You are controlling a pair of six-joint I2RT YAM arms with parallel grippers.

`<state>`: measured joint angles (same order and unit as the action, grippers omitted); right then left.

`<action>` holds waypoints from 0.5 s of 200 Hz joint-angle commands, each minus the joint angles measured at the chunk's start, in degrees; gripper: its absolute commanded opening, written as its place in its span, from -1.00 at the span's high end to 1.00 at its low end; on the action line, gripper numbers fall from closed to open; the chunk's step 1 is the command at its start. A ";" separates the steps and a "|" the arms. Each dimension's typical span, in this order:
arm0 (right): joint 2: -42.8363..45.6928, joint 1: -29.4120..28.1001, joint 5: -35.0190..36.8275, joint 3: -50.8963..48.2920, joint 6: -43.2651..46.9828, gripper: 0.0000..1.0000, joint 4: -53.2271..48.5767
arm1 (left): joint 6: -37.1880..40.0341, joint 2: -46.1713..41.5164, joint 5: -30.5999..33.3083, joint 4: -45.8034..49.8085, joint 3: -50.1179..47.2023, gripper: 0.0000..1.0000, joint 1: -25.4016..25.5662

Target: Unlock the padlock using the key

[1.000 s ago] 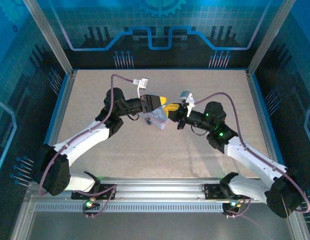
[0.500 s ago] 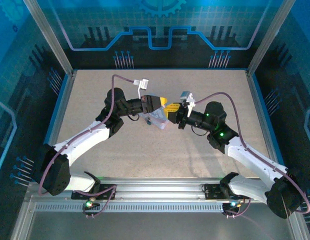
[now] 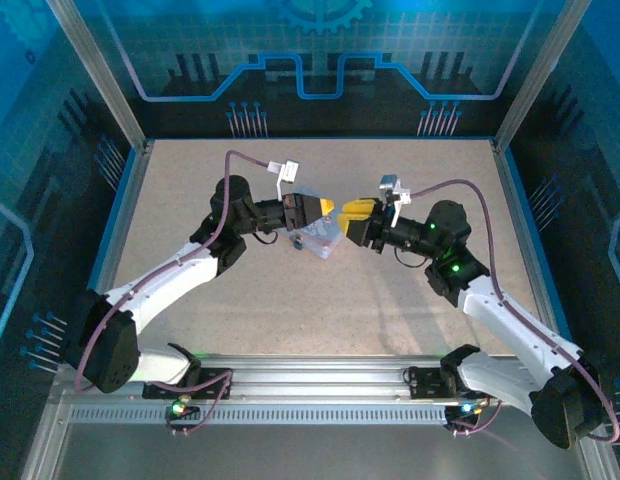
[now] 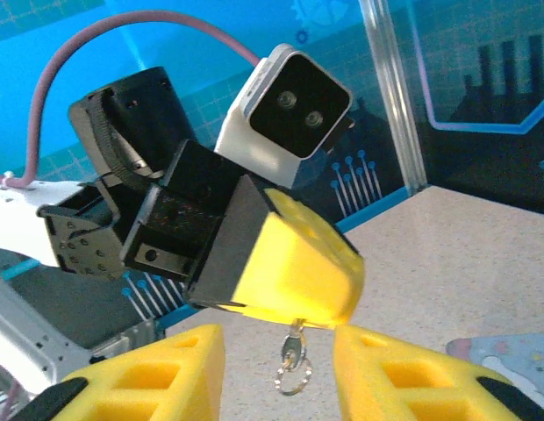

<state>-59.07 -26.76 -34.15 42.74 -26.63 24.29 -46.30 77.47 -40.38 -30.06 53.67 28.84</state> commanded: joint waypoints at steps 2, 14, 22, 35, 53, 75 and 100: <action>-1.36 0.34 -3.78 0.98 -4.77 0.27 1.69 | 1.98 -1.58 -0.20 0.53 1.53 1.00 0.40; -2.04 0.13 -3.73 0.94 -5.41 0.27 1.57 | 2.00 -1.67 -0.19 0.49 1.63 1.00 0.38; -2.56 0.11 -4.03 1.01 -5.97 0.26 1.68 | 1.98 -1.62 -0.02 0.54 1.61 1.00 0.37; -3.55 -0.11 -4.54 1.27 -6.71 0.26 1.55 | 2.04 -1.62 0.04 0.53 1.70 1.00 0.42; -5.04 -0.48 -5.36 1.79 -7.64 0.27 1.99 | 2.00 -1.62 0.08 0.62 1.89 1.00 0.38; -6.00 -1.08 -5.62 2.43 -7.74 0.27 2.12 | 2.18 -1.60 0.21 0.72 1.93 1.00 0.38; -6.48 -1.26 -5.58 2.78 -7.91 0.29 2.80 | 2.14 -1.54 0.58 0.72 1.72 1.00 0.43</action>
<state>-65.36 -27.38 -38.24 42.89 -33.47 24.58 -46.11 77.41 -40.34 -29.69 53.74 28.84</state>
